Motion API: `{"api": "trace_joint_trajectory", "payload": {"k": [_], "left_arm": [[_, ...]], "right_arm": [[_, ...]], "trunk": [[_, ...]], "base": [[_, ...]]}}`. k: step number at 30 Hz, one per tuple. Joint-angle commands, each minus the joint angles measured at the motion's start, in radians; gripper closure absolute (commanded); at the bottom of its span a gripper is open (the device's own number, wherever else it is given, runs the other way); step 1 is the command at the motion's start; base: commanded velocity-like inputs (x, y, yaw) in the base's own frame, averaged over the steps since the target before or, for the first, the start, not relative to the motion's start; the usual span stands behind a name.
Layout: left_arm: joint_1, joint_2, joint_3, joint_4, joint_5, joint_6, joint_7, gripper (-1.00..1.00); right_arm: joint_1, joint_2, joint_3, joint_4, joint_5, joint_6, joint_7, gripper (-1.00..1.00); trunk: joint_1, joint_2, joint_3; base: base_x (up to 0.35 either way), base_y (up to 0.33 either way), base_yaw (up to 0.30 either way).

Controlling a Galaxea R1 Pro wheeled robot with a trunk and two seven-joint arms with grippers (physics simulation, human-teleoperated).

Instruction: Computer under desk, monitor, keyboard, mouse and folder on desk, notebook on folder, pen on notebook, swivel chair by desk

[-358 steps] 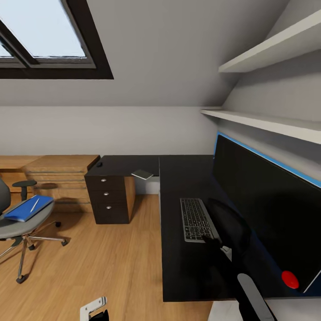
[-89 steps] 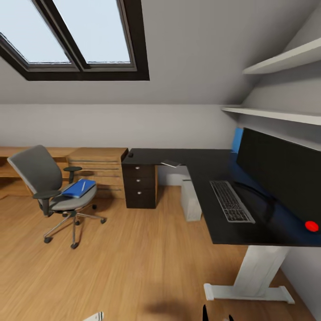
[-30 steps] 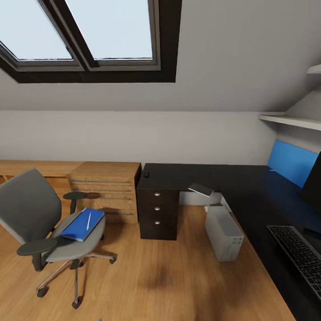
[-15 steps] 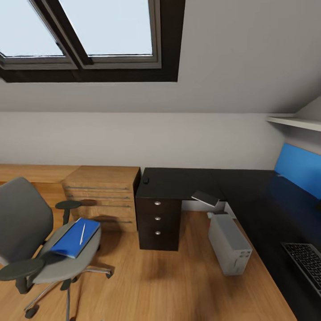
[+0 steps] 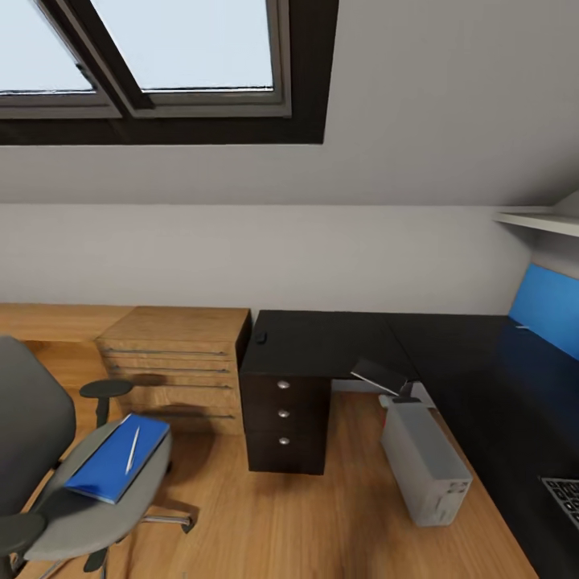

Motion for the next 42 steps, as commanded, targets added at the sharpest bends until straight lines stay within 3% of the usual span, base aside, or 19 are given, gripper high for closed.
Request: {"api": "trace_joint_trajectory", "payload": {"k": [1,31,33,36,42], "left_arm": [[0.0,0.001,-0.004,-0.002,0.006,0.004,0.008,-1.0],[0.0,-0.003,-0.005,-0.001,0.006,0.007,0.007,-1.0],[0.0,-0.004,-0.005,-0.001,0.007,0.008,0.007,-1.0],[0.0,-0.006,-0.005,-0.001,0.007,0.007,0.007,-1.0],[0.0,-0.006,-0.005,0.0,0.007,0.007,0.007,-1.0]], "right_arm": [[-0.001,0.0,0.008,0.002,-0.008,-0.004,-0.001,-1.0],[-0.002,0.0,0.006,-0.005,-0.013,-0.011,-0.003,-1.0],[-0.002,-0.004,0.005,-0.027,-0.015,-0.021,-0.006,-1.0],[-0.003,-0.036,0.003,-0.139,-0.016,-0.045,-0.011,-1.0],[-0.004,-0.049,0.004,-0.189,-0.015,-0.045,-0.012,-1.0]], "trunk": [[0.001,-0.001,-0.001],[0.001,-0.001,-0.001],[0.001,-0.001,-0.001],[0.001,-0.001,-0.001],[0.001,-0.001,-0.001]], "base": [[0.329,0.0,0.0],[0.296,0.0,0.0],[0.05,0.0,0.0],[0.017,0.0,0.0],[0.004,0.0,0.0]]}}
